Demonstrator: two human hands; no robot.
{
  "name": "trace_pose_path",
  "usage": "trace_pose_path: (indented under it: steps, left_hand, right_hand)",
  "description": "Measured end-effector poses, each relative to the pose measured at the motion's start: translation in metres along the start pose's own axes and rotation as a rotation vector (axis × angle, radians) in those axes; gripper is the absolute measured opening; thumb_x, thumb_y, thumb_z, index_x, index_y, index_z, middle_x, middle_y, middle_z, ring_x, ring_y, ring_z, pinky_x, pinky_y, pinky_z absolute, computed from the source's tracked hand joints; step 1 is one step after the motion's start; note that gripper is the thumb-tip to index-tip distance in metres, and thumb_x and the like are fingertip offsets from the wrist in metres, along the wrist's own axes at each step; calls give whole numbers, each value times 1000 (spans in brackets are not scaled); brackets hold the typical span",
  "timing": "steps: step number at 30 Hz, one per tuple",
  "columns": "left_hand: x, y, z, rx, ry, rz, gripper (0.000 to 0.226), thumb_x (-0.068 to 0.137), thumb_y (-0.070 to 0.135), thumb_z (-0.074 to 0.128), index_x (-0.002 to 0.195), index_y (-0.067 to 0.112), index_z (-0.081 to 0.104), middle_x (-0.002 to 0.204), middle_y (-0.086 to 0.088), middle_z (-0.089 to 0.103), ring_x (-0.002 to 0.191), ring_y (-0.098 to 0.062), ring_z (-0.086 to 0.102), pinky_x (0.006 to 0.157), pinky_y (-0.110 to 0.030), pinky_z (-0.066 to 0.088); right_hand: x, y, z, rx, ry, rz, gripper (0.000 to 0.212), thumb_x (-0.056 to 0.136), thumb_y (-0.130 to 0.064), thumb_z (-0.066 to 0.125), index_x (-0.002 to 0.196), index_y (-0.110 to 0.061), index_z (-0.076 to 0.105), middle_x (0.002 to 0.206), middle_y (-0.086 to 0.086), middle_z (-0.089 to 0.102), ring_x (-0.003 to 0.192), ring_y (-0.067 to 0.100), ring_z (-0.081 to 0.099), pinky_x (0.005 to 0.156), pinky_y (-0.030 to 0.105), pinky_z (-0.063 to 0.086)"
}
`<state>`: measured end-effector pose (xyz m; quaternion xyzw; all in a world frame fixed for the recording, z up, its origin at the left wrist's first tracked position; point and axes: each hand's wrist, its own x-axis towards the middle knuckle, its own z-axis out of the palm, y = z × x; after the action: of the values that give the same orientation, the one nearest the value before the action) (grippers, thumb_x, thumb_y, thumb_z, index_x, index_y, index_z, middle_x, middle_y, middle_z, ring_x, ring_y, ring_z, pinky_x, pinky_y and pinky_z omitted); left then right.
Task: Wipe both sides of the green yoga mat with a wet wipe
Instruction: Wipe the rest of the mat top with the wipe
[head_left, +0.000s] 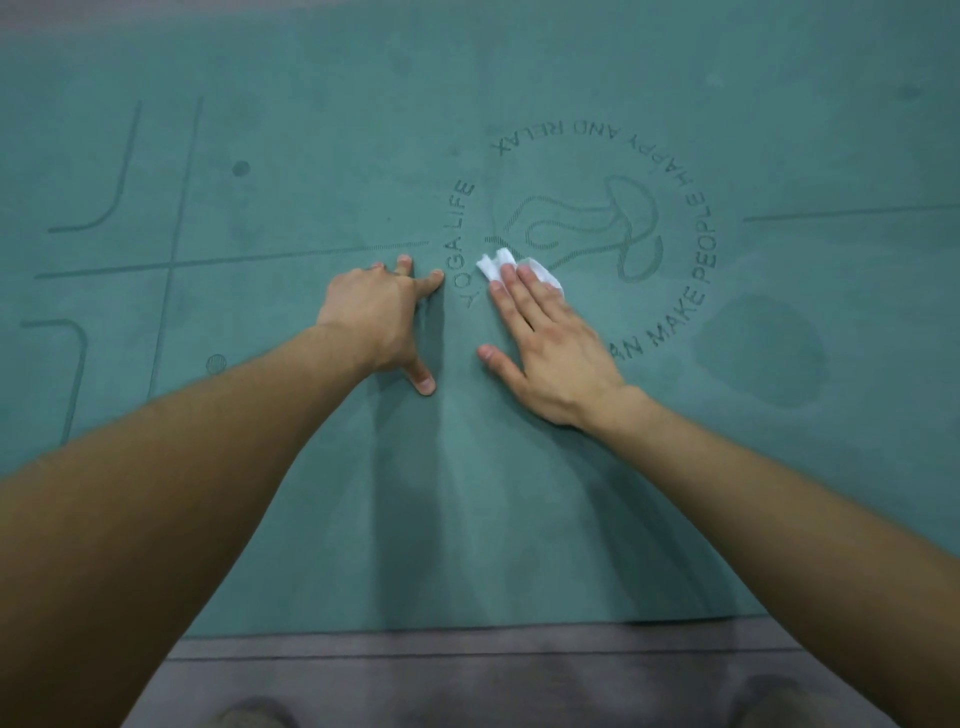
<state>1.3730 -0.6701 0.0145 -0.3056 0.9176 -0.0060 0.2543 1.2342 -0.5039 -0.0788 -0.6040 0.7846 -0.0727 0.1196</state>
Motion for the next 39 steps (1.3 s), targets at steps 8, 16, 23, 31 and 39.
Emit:
trace_pose_path:
  steps: [8, 16, 23, 31, 39]
  left_hand:
    - [2, -1, 3, -13, 27, 15, 156, 32, 87, 88, 165, 43, 20, 169, 1, 33, 142, -29, 49, 106, -46, 50]
    - [3, -11, 28, -22, -35, 70, 138, 67, 84, 76, 167, 37, -7, 177, -10, -7, 162, -38, 5, 120, -56, 31]
    - [-33, -5, 97, -272, 477, -14, 65, 103, 62, 34, 156, 26, 47, 167, -7, 38, 153, -27, 34, 124, -50, 26]
    - [-33, 39, 119, -378, 672, -205, 54, 105, 44, 45, 151, 19, 53, 163, -7, 45, 151, -28, 38, 126, -49, 24]
    - [-31, 40, 121, -355, 632, -208, 55, 104, 42, 43, 154, 21, 50, 165, -5, 42, 153, -26, 34, 127, -49, 21]
  right_hand:
    - [31, -26, -3, 13, 22, 16, 81, 107, -62, 17, 168, -9, 7, 176, 7, -2, 163, 19, -8, 132, 43, 3]
    - [20, 54, -30, 4, 116, 394, 79, 107, -60, 14, 168, -11, 7, 177, 6, 0, 163, 18, -7, 133, 39, -2]
    - [41, -3, -12, -69, 3, -141, 75, 108, -59, 20, 169, -15, 11, 177, 1, 6, 163, 14, 0, 132, 42, 7]
    - [21, -22, -9, 18, 103, 100, 78, 107, -54, 23, 167, -5, 14, 176, 10, 6, 163, 21, -1, 132, 43, 6]
    - [-11, 86, -42, -35, 81, 414, 76, 104, -53, 14, 168, -12, 13, 177, 4, 7, 163, 15, -1, 132, 39, -1]
